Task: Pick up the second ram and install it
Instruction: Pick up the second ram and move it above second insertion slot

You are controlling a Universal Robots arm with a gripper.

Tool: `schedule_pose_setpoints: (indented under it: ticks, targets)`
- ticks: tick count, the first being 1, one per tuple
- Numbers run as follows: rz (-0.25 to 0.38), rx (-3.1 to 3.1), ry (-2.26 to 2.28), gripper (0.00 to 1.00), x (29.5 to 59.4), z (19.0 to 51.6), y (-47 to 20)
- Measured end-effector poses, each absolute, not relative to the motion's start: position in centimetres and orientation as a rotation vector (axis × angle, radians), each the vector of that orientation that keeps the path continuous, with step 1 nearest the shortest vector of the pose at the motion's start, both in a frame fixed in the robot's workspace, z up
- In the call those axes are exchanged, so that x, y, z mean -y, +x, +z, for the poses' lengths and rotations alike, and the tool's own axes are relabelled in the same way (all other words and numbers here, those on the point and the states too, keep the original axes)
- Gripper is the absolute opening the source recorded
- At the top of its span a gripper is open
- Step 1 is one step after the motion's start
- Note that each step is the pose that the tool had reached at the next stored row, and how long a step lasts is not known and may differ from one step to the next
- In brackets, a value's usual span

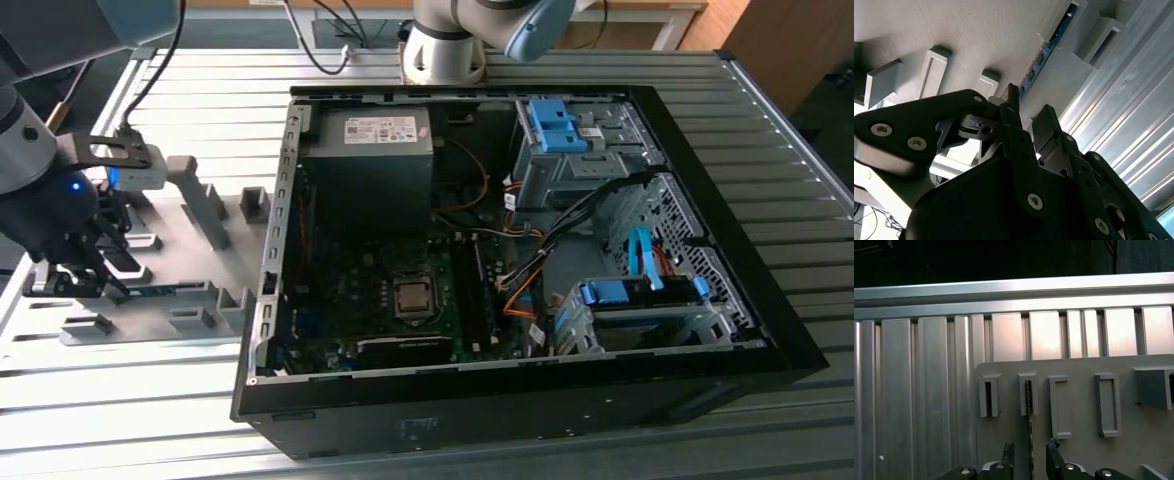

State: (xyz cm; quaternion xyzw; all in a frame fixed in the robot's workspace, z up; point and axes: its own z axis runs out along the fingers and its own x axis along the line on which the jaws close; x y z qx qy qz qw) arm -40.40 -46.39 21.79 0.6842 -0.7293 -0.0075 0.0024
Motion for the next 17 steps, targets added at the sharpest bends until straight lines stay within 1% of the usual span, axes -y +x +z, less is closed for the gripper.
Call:
schedule_pose_setpoints:
  ticks: [14, 16, 17]
  targets:
    - [-0.023, 2.288, 2.146, 0.38, 46.4, 20.1, -40.4]
    - [-0.023, 2.288, 2.146, 0.37, 46.4, 19.9, -40.4]
    - [-0.023, 2.288, 2.146, 0.30, 46.4, 19.9, -40.4]
